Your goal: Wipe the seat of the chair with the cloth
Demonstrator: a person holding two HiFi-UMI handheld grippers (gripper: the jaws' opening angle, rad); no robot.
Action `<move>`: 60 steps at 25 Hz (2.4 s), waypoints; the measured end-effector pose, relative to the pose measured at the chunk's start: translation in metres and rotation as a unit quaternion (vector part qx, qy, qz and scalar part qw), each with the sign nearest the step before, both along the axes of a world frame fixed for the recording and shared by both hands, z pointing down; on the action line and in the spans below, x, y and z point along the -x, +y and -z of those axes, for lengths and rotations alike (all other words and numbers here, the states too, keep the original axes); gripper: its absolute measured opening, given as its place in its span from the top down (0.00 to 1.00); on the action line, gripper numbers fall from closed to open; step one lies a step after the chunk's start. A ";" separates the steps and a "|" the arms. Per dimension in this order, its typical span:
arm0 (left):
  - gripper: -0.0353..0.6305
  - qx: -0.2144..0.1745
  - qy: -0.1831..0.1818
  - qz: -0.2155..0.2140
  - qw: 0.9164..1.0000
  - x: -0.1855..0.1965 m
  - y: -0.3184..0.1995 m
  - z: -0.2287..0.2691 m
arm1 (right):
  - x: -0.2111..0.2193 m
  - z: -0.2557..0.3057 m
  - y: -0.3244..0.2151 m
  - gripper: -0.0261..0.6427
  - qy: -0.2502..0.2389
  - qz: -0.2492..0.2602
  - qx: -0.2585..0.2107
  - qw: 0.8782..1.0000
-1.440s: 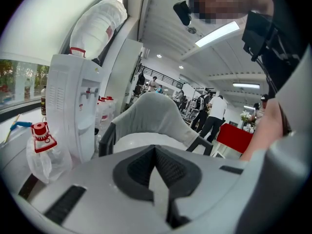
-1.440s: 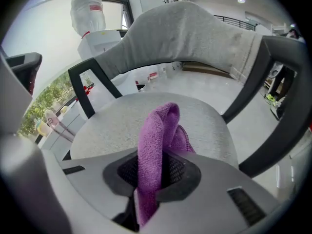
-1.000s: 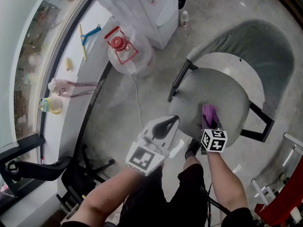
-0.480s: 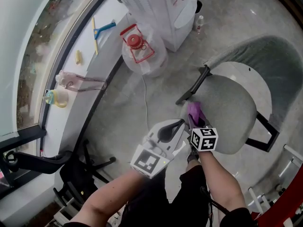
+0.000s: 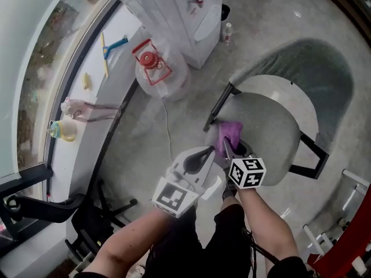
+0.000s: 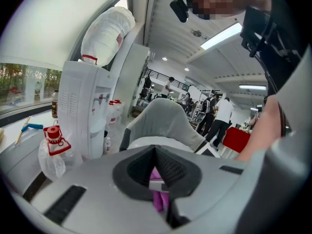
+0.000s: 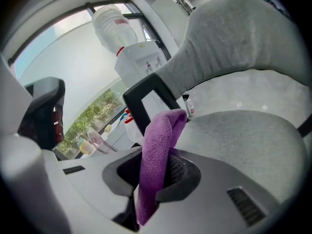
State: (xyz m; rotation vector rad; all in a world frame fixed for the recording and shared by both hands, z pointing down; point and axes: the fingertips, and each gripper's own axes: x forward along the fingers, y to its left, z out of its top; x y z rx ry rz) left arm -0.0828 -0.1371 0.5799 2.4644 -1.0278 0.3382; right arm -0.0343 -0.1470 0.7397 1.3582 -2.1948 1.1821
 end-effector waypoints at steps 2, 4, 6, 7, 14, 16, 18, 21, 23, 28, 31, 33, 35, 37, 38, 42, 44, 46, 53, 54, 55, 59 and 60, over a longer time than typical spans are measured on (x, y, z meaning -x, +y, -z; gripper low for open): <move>0.94 -0.004 0.005 -0.009 1.000 -0.016 0.000 0.005 | -0.033 0.008 0.001 0.86 0.003 -0.033 -0.005 0.999; 0.94 -0.004 0.007 -0.024 1.000 -0.034 0.000 0.008 | -0.071 0.014 0.005 0.86 0.014 -0.071 -0.007 0.997; 0.94 -0.004 0.008 -0.043 0.999 -0.054 0.003 0.010 | -0.111 0.018 0.013 0.86 0.027 -0.106 -0.005 0.994; 0.94 -0.005 0.007 -0.052 0.999 -0.065 0.005 0.012 | -0.130 0.020 0.018 0.86 0.034 -0.121 -0.003 0.992; 0.94 -0.009 0.015 -0.096 0.995 -0.122 0.009 0.020 | -0.250 0.015 0.049 0.86 0.102 -0.220 0.016 0.970; 0.94 -0.009 0.011 -0.104 0.994 -0.131 0.010 0.017 | -0.277 0.007 0.059 0.86 0.122 -0.251 0.028 0.960; 0.94 -0.008 0.008 -0.109 0.994 -0.138 0.011 0.014 | -0.299 0.000 0.065 0.86 0.136 -0.272 0.038 0.952; 0.94 -0.006 0.004 -0.113 0.994 -0.143 0.011 0.009 | -0.314 -0.013 0.071 0.86 0.164 -0.277 0.053 0.945; 0.94 -0.007 0.001 -0.114 0.993 -0.143 0.010 0.006 | -0.318 -0.026 0.075 0.86 0.183 -0.277 0.073 0.941; 0.94 -0.006 -0.005 -0.116 0.993 -0.135 0.008 -0.003 | -0.316 -0.063 0.091 0.86 0.190 -0.284 0.124 0.932; 0.94 -0.004 -0.007 -0.104 0.994 -0.124 0.003 -0.008 | -0.296 -0.074 0.086 0.86 0.187 -0.247 0.126 0.942; 0.94 -0.004 -0.010 -0.096 0.995 -0.116 0.000 -0.009 | -0.282 -0.079 0.080 0.86 0.192 -0.221 0.129 0.947; 0.94 -0.005 -0.010 -0.086 0.996 -0.106 -0.002 -0.009 | -0.270 -0.081 0.072 0.86 0.189 -0.211 0.130 0.950; 0.94 -0.003 -0.011 -0.077 0.997 -0.095 -0.003 -0.009 | -0.256 -0.083 0.064 0.86 0.178 -0.207 0.129 0.953; 0.94 -0.002 -0.012 -0.073 0.997 -0.089 -0.003 -0.010 | -0.247 -0.083 0.059 0.86 0.173 -0.203 0.129 0.955; 0.94 -0.003 -0.015 -0.051 0.999 -0.066 -0.008 -0.008 | -0.211 -0.081 0.039 0.86 0.155 -0.181 0.122 0.963; 0.94 -0.004 -0.014 -0.039 0.999 -0.055 -0.010 -0.007 | -0.194 -0.081 0.029 0.86 0.151 -0.170 0.117 0.967; 0.94 -0.005 -0.014 -0.029 0.999 -0.044 -0.010 -0.007 | -0.178 -0.081 0.022 0.86 0.151 -0.155 0.114 0.970; 0.94 -0.007 -0.012 0.013 1.000 -0.004 -0.011 -0.005 | -0.112 -0.078 -0.002 0.86 0.132 -0.097 0.104 0.981; 0.94 -0.007 -0.011 0.016 1.000 0.001 -0.010 -0.005 | -0.100 -0.078 -0.004 0.86 0.128 -0.086 0.103 0.983; 0.94 -0.007 -0.011 0.019 1.000 0.005 -0.010 -0.005 | -0.088 -0.078 -0.006 0.86 0.124 -0.078 0.102 0.984; 0.94 -0.008 -0.010 0.026 1.000 0.018 -0.007 -0.001 | -0.057 -0.077 -0.017 0.86 0.101 -0.071 0.104 0.987; 0.94 -0.009 -0.010 0.028 1.000 0.022 -0.007 -0.001 | -0.050 -0.076 -0.019 0.86 0.094 -0.071 0.105 0.987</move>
